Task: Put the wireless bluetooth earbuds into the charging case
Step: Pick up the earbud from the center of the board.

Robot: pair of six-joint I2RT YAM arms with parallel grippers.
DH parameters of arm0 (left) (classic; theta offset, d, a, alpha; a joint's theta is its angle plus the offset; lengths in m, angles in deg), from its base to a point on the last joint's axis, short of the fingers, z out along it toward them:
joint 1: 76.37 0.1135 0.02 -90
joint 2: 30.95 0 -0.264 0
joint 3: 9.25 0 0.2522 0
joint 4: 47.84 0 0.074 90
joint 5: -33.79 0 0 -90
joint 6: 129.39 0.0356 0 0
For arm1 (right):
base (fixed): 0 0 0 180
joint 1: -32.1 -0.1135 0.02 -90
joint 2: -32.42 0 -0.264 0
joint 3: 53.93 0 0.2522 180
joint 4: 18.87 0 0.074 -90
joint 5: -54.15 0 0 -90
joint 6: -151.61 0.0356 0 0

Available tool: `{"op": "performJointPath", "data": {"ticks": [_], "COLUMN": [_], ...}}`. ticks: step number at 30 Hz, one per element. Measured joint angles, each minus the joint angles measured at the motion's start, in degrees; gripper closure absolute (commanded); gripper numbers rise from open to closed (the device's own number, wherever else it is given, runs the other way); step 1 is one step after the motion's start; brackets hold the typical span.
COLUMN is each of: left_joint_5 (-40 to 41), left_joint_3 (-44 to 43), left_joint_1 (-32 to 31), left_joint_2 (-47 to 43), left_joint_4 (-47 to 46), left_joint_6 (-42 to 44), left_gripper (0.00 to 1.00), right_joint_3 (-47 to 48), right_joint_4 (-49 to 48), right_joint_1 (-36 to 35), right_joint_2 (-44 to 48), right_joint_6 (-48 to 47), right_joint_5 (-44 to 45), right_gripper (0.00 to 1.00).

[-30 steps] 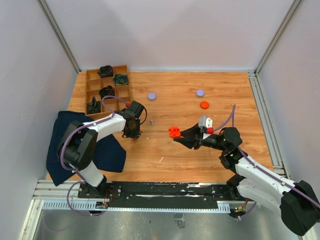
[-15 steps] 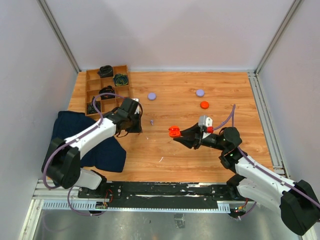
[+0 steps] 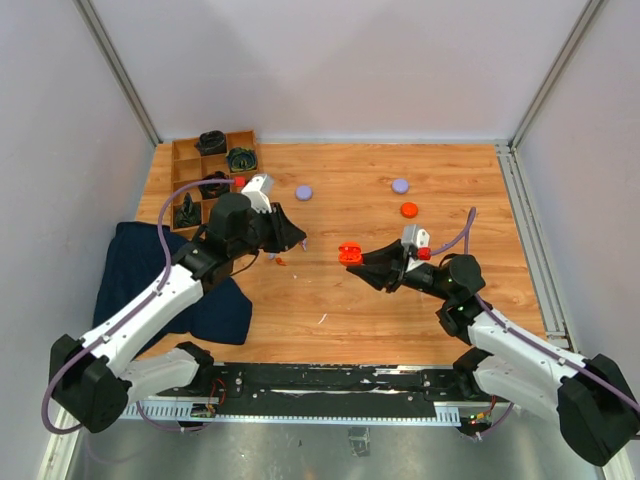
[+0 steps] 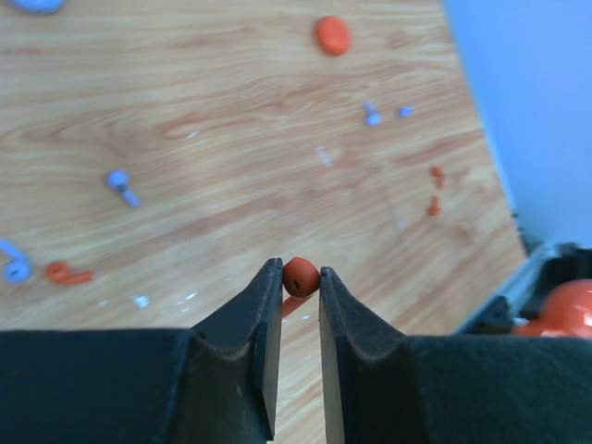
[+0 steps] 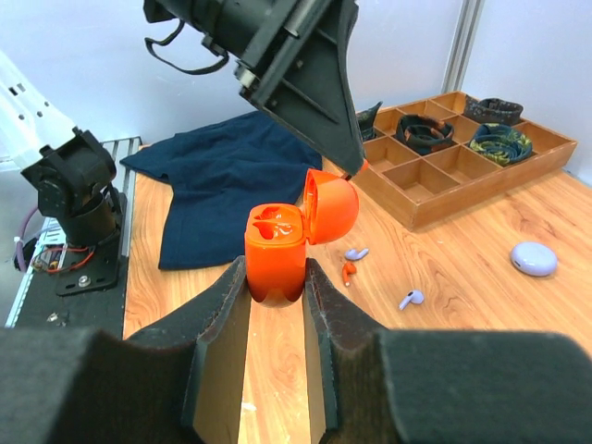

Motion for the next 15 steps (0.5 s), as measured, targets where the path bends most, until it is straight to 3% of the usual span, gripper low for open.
{"op": "performJointPath", "data": {"ticks": [15], "left_joint_5": [-2.8], "left_joint_3": [4.4], "left_joint_1": [-9.4], "left_joint_2": [-8.5], "left_joint_4": [-21.2], "left_joint_6": [-8.9], "left_gripper": [0.84], "right_joint_3": [0.0], "right_joint_4": [-6.6], "right_joint_1": [0.0], "right_joint_2": [-3.8], "right_joint_6": [3.0], "right_joint_5": [2.1], "right_gripper": [0.99]}}
